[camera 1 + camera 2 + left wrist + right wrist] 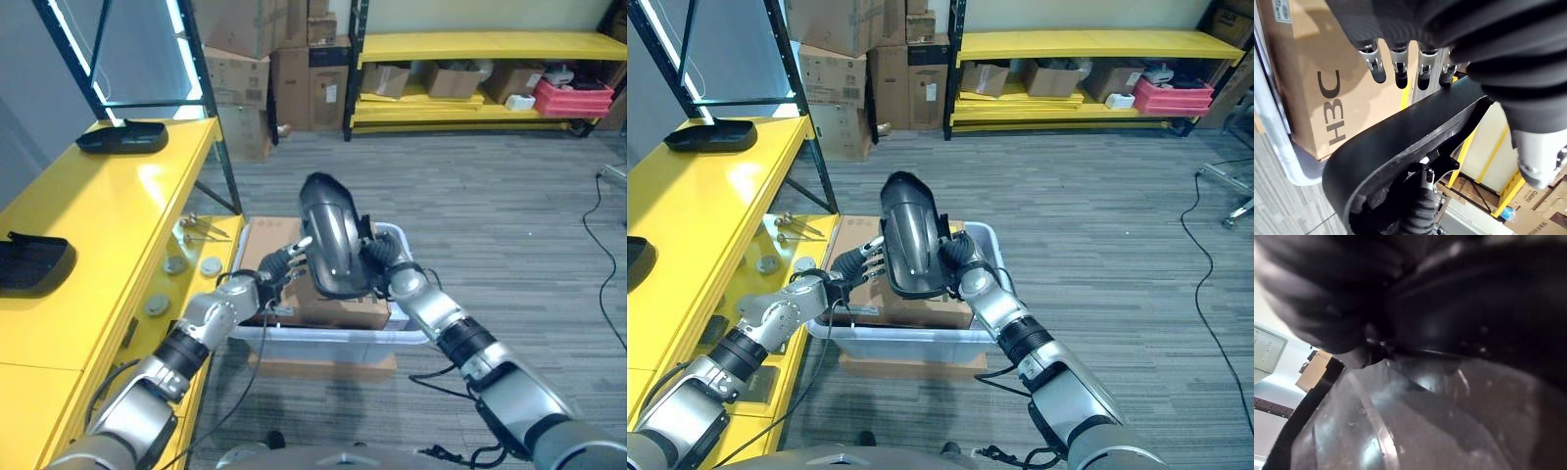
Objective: Move parts from the plastic box to the shelf.
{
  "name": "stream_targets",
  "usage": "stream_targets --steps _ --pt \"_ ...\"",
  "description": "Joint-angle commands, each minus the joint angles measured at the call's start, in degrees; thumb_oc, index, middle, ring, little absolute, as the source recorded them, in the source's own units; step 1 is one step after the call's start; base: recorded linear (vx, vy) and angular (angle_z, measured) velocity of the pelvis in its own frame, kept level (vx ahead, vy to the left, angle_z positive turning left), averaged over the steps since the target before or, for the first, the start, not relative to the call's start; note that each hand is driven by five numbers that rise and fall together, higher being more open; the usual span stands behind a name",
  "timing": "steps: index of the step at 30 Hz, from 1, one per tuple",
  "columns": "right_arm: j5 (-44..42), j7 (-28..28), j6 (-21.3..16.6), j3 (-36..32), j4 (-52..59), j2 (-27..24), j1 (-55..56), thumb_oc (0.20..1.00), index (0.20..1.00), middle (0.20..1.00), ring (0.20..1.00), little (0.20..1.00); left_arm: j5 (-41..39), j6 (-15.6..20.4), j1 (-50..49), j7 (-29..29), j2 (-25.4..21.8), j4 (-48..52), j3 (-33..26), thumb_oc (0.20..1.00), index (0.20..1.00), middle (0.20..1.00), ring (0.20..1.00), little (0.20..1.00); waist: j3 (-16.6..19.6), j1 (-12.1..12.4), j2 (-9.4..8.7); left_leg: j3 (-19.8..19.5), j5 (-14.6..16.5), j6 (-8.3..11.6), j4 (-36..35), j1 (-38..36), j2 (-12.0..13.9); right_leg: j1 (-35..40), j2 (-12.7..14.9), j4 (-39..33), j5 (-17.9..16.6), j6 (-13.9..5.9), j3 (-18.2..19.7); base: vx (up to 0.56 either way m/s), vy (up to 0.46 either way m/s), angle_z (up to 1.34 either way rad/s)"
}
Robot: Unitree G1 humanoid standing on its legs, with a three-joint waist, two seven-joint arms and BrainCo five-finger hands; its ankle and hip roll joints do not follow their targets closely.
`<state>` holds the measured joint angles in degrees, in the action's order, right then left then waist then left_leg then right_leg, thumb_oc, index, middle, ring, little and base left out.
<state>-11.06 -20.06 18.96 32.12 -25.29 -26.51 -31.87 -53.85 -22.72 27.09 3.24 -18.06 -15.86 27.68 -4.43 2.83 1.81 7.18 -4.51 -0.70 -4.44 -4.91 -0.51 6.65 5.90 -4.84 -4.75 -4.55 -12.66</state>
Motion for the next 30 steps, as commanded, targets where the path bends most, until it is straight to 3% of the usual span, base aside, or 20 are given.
stream_targets --steps 1,4,11,25,30 --pt "-0.1 -0.4 -3.8 -1.3 1.8 0.1 -5.0 0.2 0.2 0.2 0.2 0.2 -0.8 1.4 4.4 -0.6 2.2 -1.8 0.7 1.0 1.0 1.0 1.0 1.0 2.1 1.5 -1.44 -0.6 1.6 2.42 1.4 -0.3 3.8 -0.5 5.0 0.2 -2.2 -4.25 -3.0 0.0 0.0 0.0" --pt "0.1 -1.3 -4.3 -2.2 2.4 -1.1 -4.6 0.2 0.2 0.2 0.2 0.2 2.7 3.5 3.9 -0.3 1.2 -1.8 -0.6 1.0 1.0 1.0 1.0 1.0 2.4 1.5 -1.52 -0.5 1.6 2.38 1.2 -0.6 3.8 -0.3 4.8 0.0 -2.2 -4.26 -2.9 0.0 0.0 0.0" --pt "-0.6 -1.2 -5.6 -6.0 6.1 -3.6 -2.4 0.2 0.2 0.2 0.2 0.2 3.0 3.0 1.8 0.0 -0.6 1.7 -3.0 1.0 1.0 1.0 1.0 1.0 2.2 1.3 -1.62 -0.5 1.5 2.31 1.1 -0.7 3.9 -0.3 4.6 0.1 -2.1 -4.28 -2.9 0.0 0.0 -0.01" --pt "-1.8 -1.5 -8.3 -6.2 10.2 0.7 -4.4 0.2 0.2 0.2 0.2 0.2 8.3 1.8 1.8 3.5 3.1 0.0 -2.1 1.0 1.0 1.0 1.0 1.0 2.4 1.1 -1.69 -0.3 1.4 2.18 0.8 -0.7 4.0 -0.4 4.5 -0.1 -2.0 -4.21 -2.6 0.0 0.0 0.0" --pt "-1.7 -0.4 -7.6 -5.7 11.0 2.3 -5.8 0.2 0.2 0.2 0.2 0.2 11.0 2.8 2.3 3.5 4.7 -3.7 -1.6 1.0 1.0 1.0 1.0 1.0 2.4 1.0 -1.87 -0.3 1.5 2.08 0.8 -0.7 3.8 -0.5 4.4 0.0 -2.0 -4.17 -2.5 0.0 0.0 0.0"
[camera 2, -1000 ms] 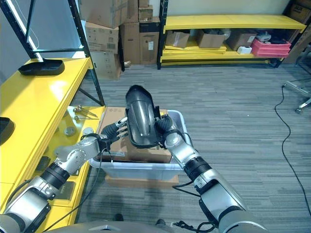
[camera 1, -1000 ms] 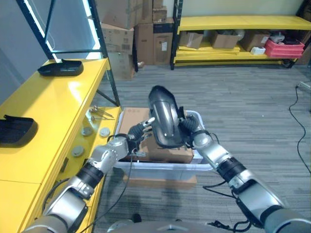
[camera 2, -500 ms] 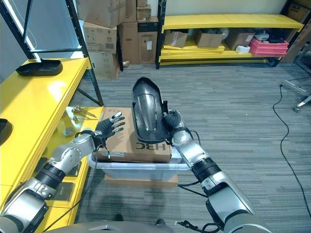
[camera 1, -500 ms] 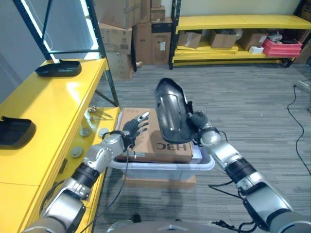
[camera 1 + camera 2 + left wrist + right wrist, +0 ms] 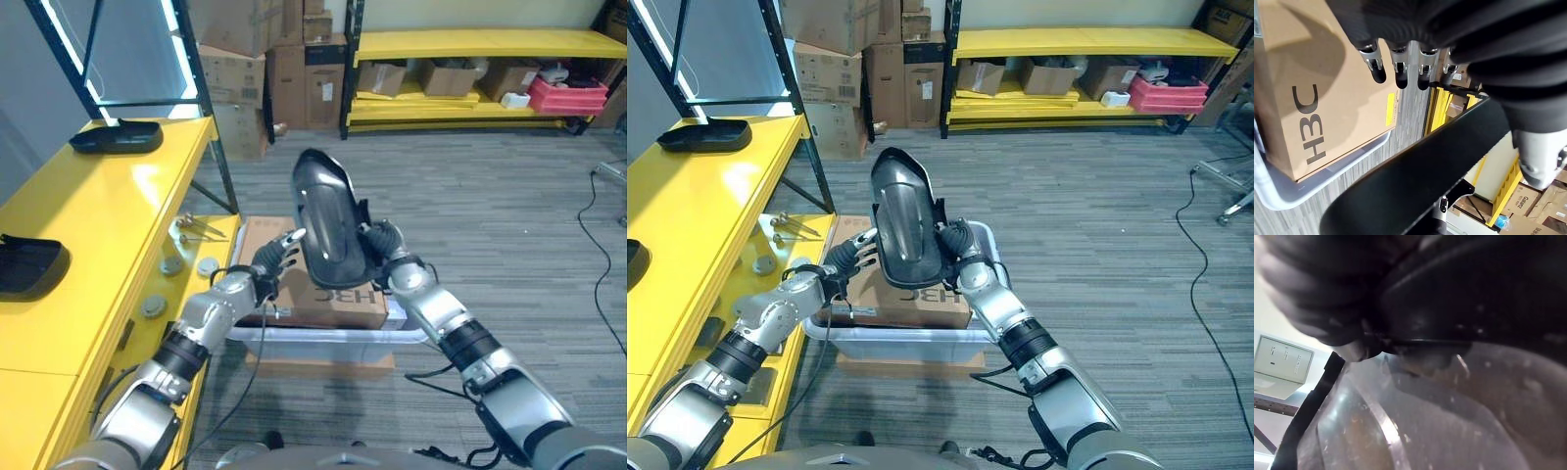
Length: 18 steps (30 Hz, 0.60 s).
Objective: Move parts from the plastic box to the shelf.
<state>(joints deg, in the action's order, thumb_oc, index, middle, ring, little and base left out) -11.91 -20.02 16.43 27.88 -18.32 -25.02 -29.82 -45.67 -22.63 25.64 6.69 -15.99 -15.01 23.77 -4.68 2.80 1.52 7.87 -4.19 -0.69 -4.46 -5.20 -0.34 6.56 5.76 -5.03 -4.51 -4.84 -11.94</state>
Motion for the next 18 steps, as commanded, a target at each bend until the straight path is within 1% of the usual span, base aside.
stream_targets --steps 1,7,10,11,12,14,16,17,18 --pt "-0.6 -0.3 -4.8 -1.2 4.2 1.3 -7.9 0.2 0.2 0.2 0.2 0.2 3.1 2.9 3.9 0.1 3.0 -4.8 2.4 1.0 1.0 1.0 1.0 1.0 2.7 1.0 -1.6 -1.0 1.2 2.06 0.8 -0.4 3.7 -0.4 4.6 0.1 -2.2 -3.88 -3.1 0.0 0.0 0.0" --pt "0.2 0.9 -4.1 -0.5 5.2 2.3 -7.4 0.2 0.2 0.2 0.2 0.2 4.9 4.1 3.7 0.5 3.7 -4.3 3.0 1.0 1.0 1.0 1.0 1.0 2.5 1.0 -1.67 -1.0 1.2 2.06 1.0 -0.3 3.7 -0.5 4.6 0.1 -2.2 -3.9 -3.0 0.0 0.0 0.0" --pt "0.3 1.2 -3.6 -0.1 5.6 2.6 -7.2 0.2 0.2 0.2 0.2 0.2 4.4 6.3 3.8 2.3 3.9 -3.5 2.9 1.0 1.0 1.0 1.0 1.0 2.4 1.1 -1.72 -1.0 1.3 2.08 1.1 -0.3 3.6 -0.4 4.7 0.1 -2.3 -3.91 -3.0 0.0 0.0 0.0" --pt "0.5 1.2 -3.2 0.1 5.7 2.9 -7.2 0.2 0.2 0.2 0.2 0.2 4.2 7.5 3.7 3.6 4.1 -3.2 2.5 1.0 1.0 1.0 1.0 1.0 2.3 1.1 -1.76 -1.1 1.3 2.09 1.0 -0.4 3.6 -0.3 4.7 0.1 -2.3 -3.86 -3.0 0.0 0.0 0.0" --pt "0.5 1.2 -2.7 0.1 5.6 3.0 -7.1 0.2 0.2 0.2 0.2 0.2 3.8 9.7 3.5 5.5 4.3 -2.8 1.6 1.0 1.0 1.0 1.0 1.0 2.2 1.2 -1.84 -1.2 1.3 2.16 1.1 -0.5 3.6 -0.2 4.6 0.1 -2.2 -3.83 -2.9 0.0 0.0 0.0" --pt "0.3 1.3 -2.3 -0.2 5.8 2.8 -6.6 0.2 0.2 0.2 0.2 0.2 4.0 12.7 3.0 6.6 4.3 -2.3 0.7 1.0 1.0 1.0 1.0 1.0 2.2 1.2 -1.94 -1.2 1.4 2.2 1.1 -0.5 3.6 -0.2 4.7 0.1 -2.2 -3.83 -3.0 0.0 0.0 0.0" --pt "0.2 1.4 -2.0 -0.5 6.2 2.7 -6.0 0.2 0.2 0.2 0.2 0.2 4.0 14.6 2.5 6.5 4.2 -1.4 -0.1 1.0 1.0 1.0 1.0 1.0 2.1 1.3 -2.02 -1.3 1.4 2.22 1.2 -0.5 3.6 -0.2 4.7 0.1 -2.2 -3.77 -3.1 0.0 0.0 0.0" --pt "-0.2 1.4 -1.8 -0.9 6.3 2.7 -5.3 0.2 0.2 0.2 0.2 0.2 5.8 17.4 2.1 6.5 4.2 0.0 -0.8 1.0 1.0 1.0 1.0 1.0 1.9 1.4 -2.1 -1.4 1.4 2.22 1.2 -0.5 3.6 -0.2 4.6 0.2 -2.2 -3.71 -3.2 0.0 0.0 0.0" --pt "-0.8 1.2 -1.7 -1.1 6.2 2.8 -4.8 0.2 0.2 0.2 0.2 0.2 6.4 18.9 2.0 6.3 4.1 1.0 -1.1 1.0 1.0 1.0 1.0 1.0 1.8 1.5 -2.17 -1.5 1.4 2.2 1.1 -0.5 3.5 -0.1 4.6 0.1 -2.2 -3.68 -3.3 0.0 0.0 0.0"
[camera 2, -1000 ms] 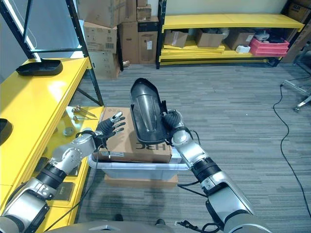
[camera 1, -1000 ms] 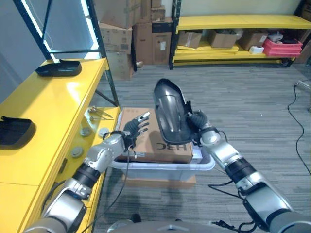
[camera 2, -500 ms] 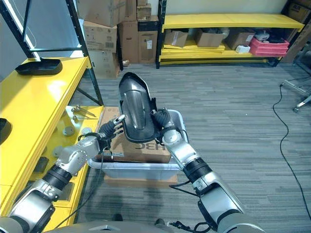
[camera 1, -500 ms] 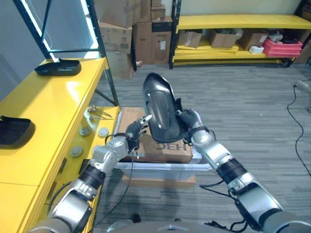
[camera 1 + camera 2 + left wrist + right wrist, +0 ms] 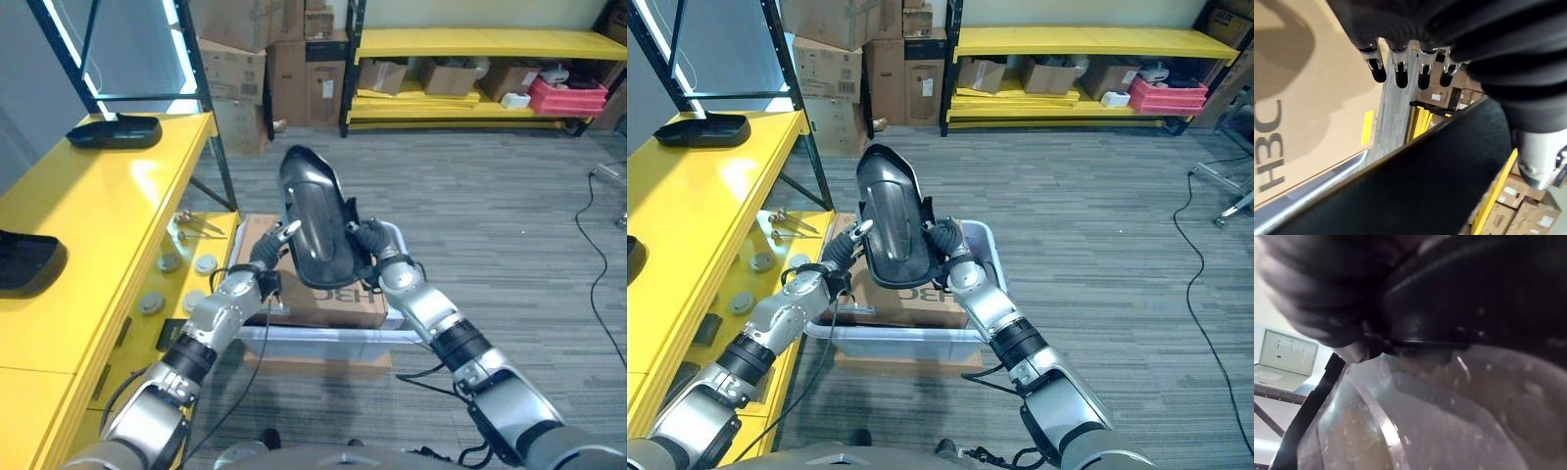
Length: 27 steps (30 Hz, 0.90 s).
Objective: Move parts from the plastic box to the shelf.
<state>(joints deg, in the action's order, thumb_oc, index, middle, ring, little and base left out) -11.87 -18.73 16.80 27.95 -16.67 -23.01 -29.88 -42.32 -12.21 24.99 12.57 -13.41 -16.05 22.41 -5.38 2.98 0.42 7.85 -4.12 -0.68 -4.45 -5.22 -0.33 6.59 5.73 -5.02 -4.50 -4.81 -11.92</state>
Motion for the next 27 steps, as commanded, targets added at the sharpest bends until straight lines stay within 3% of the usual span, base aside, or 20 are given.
stream_targets --steps 1,13,17,19,22,25,27 --pt "-1.2 -0.3 -1.8 -1.5 4.5 0.8 -4.4 0.2 0.2 0.2 0.2 0.2 3.2 9.1 2.4 -0.1 1.4 2.9 0.0 1.0 1.0 1.0 1.0 1.0 2.5 1.3 -1.11 -1.6 1.3 2.23 1.1 -0.5 3.5 -0.1 4.7 0.1 -2.2 -3.71 -3.4 0.0 0.0 0.0" --pt "-2.3 0.3 -1.7 -2.6 3.0 1.5 -4.0 0.2 0.2 0.2 0.2 0.2 9.5 4.6 2.3 -6.4 0.3 5.7 4.4 1.0 1.0 1.0 1.0 1.0 2.6 1.0 -1.02 -1.4 1.3 2.15 0.7 -0.6 3.6 -0.3 4.5 0.1 -2.2 -3.59 -3.0 0.0 0.0 0.0" --pt "-2.3 0.0 -1.6 -2.3 2.9 1.8 -4.2 0.2 0.2 0.2 0.2 0.2 11.3 0.5 2.6 -5.7 -0.3 5.2 5.4 1.0 1.0 1.0 1.0 1.0 2.7 0.7 -0.79 -1.0 1.3 2.14 0.7 -0.8 3.7 -0.3 4.5 0.1 -2.2 -3.63 -2.7 0.0 0.0 0.0" --pt "-2.6 -0.1 -1.5 -2.2 2.7 1.7 -4.5 0.2 0.2 0.2 0.2 0.2 14.5 -3.5 2.8 -6.3 -0.9 4.0 6.0 1.0 1.0 1.0 1.0 1.0 2.8 0.7 -0.7 -0.9 1.2 2.18 0.7 -0.8 3.8 -0.3 4.4 0.1 -2.2 -3.71 -2.5 0.0 0.0 0.0" --pt "-2.9 -0.4 -1.3 -2.1 2.8 1.6 -4.7 0.2 0.2 0.2 0.2 0.2 16.2 -4.6 3.0 -6.4 -1.2 2.6 6.6 1.0 1.0 1.0 1.0 1.0 2.8 0.6 -0.63 -0.9 1.2 2.18 0.8 -0.8 3.8 -0.3 4.4 0.2 -2.2 -3.78 -2.4 0.0 0.0 0.0" --pt "-3.7 -1.3 -1.1 -1.6 3.0 1.1 -5.1 0.2 0.2 0.2 0.2 0.2 16.0 -8.9 3.1 -5.2 -1.9 0.5 7.4 1.0 1.0 1.0 1.0 1.0 2.8 0.6 -0.35 -1.1 1.1 2.18 0.7 -0.7 3.8 -0.4 4.5 0.1 -2.3 -3.94 -2.2 0.0 0.0 0.0" --pt "-3.9 -1.3 -1.3 -1.5 2.8 1.1 -5.3 0.2 0.2 0.2 0.2 0.2 15.7 -9.6 3.3 -4.5 -1.9 -0.2 7.7 1.0 1.0 1.0 1.0 1.0 2.7 0.6 -0.29 -1.1 1.1 2.17 0.8 -0.7 3.8 -0.5 4.5 0.2 -2.3 -3.98 -2.2 0.0 0.0 0.0"
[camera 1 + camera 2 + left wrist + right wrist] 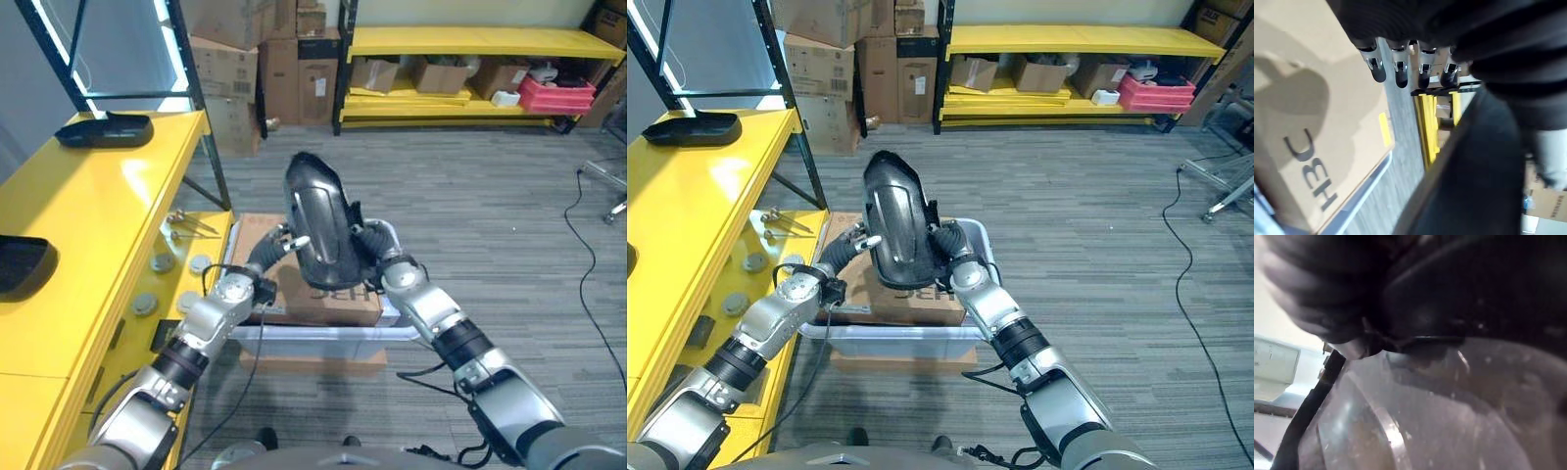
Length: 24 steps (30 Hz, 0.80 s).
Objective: Move parts from the plastic box to the shelf.
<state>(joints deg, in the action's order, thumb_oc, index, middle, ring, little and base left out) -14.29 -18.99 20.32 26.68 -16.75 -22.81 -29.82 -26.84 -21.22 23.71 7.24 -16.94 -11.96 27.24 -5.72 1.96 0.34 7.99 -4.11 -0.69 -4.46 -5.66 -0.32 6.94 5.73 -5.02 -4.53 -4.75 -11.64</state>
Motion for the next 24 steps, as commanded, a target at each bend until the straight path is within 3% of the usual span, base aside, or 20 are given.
stream_targets --steps 1,18,20,24 --pt "-1.5 -1.0 -4.9 -0.1 2.9 0.9 -5.5 0.2 0.2 0.2 0.2 0.2 0.3 -1.0 4.6 1.2 1.9 -4.8 2.9 1.0 1.0 1.0 1.0 1.0 3.0 1.6 -0.18 -1.3 1.1 2.16 0.8 -0.3 3.8 -0.8 4.5 0.2 -2.3 -4.03 -2.5 0.0 0.0 0.0" --pt "-0.7 0.1 -5.4 1.4 3.1 2.5 -5.7 0.2 0.2 0.2 0.2 0.2 0.3 2.4 5.5 4.3 4.5 -6.5 4.0 1.0 1.0 1.0 1.0 1.0 2.5 1.4 -0.19 -1.4 1.1 2.24 0.8 -0.2 3.8 -0.8 4.6 0.1 -2.3 -4.18 -2.5 0.0 0.0 0.0" --pt "-0.9 0.4 -5.6 1.3 3.2 2.4 -5.4 0.2 0.2 0.2 0.2 0.2 3.0 4.9 5.6 4.5 3.9 -5.9 3.9 0.2 0.2 0.2 0.2 0.2 2.6 1.4 -0.26 -1.4 1.2 2.27 0.9 -0.1 3.8 -0.8 4.6 0.1 -2.3 -4.16 -2.5 0.0 0.0 0.0" --pt "-1.7 0.9 -5.8 1.2 3.6 2.6 -4.7 0.2 0.2 0.2 0.2 0.2 8.3 8.1 6.2 2.5 3.0 -4.3 4.3 0.2 0.2 0.2 0.2 0.2 2.6 1.3 -0.37 -1.3 1.1 2.33 0.6 -0.3 3.8 -0.8 4.5 0.0 -2.2 -4.11 -2.5 0.0 0.0 0.0"
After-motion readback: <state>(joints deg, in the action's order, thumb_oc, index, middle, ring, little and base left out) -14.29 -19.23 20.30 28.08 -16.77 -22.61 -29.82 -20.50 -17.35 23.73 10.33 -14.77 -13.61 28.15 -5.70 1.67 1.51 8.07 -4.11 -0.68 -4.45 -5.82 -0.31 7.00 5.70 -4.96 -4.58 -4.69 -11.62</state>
